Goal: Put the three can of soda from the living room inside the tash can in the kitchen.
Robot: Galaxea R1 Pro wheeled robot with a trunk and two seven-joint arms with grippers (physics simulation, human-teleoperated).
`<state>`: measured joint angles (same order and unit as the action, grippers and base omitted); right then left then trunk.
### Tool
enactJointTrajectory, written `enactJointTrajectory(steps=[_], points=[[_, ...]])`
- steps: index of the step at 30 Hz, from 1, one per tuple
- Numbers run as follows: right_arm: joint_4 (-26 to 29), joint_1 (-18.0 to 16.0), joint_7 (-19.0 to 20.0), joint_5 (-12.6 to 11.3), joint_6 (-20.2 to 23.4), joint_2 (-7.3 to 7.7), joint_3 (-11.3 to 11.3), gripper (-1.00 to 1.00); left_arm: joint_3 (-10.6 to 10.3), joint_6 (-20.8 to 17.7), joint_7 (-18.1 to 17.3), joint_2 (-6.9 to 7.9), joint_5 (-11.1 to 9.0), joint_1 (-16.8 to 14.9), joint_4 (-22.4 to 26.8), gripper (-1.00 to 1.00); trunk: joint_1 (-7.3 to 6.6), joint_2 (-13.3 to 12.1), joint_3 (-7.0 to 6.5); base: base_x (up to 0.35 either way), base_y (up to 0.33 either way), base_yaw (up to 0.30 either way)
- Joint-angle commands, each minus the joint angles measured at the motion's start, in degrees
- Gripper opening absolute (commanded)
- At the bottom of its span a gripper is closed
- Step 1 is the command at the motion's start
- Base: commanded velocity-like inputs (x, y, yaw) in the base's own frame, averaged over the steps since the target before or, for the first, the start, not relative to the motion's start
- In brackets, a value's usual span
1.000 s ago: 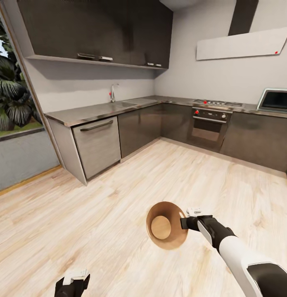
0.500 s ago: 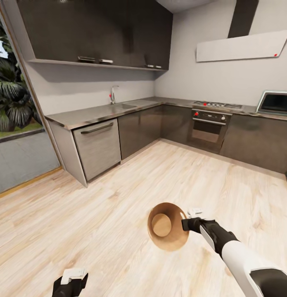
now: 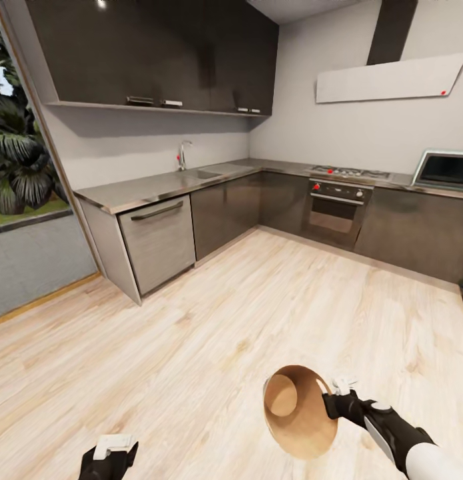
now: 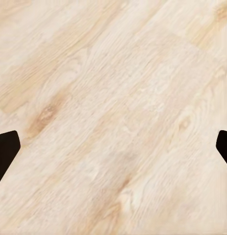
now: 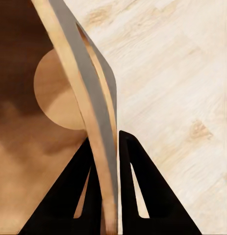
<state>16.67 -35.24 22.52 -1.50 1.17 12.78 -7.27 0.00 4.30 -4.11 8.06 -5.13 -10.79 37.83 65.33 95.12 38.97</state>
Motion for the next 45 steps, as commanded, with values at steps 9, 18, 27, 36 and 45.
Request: enactJointTrajectory(steps=[9, 18, 27, 36, 45], points=[[13.3, 9.92, 1.02, -0.67, -3.51, 1.77, 1.38, -1.0, 0.0, 1.13, -2.29, 0.03, 0.54, 0.03, -0.19, 1.0, -1.99, -3.62, -1.63, 0.0, 0.0, 0.0], [18.85, 13.74, 1.01, -1.1, -3.66, 2.11, 1.71, -1.0, 0.0, 1.82, -2.46, 0.03, 0.43, -0.01, -2.5, 1.0, -3.96, -7.23, -3.25, 0.0, 0.0, 0.0], [21.74, 16.84, 0.95, -1.38, -6.5, 1.98, 2.76, -1.0, 0.0, 2.87, -2.43, 0.03, 0.53, 0.0, -2.77, 1.0, -5.94, -10.84, -4.86, 0.0, 0.0, 0.0], [19.95, 19.19, -0.81, -1.43, -19.14, 0.69, 3.8, -1.0, 0.0, 3.17, -2.4, 0.03, 0.56, 0.03, -2.93, 1.0, -7.92, -14.45, -6.48, 0.0, 0.0, 0.0], [10.71, 19.32, -9.41, -0.79, -33.85, -0.61, 3.34, -1.0, -0.03, 3.64, -2.4, -0.05, 0.63, 0.05, -2.94, 1.0, -9.89, -18.06, -8.1, 0.0, 0.0, 0.0]])
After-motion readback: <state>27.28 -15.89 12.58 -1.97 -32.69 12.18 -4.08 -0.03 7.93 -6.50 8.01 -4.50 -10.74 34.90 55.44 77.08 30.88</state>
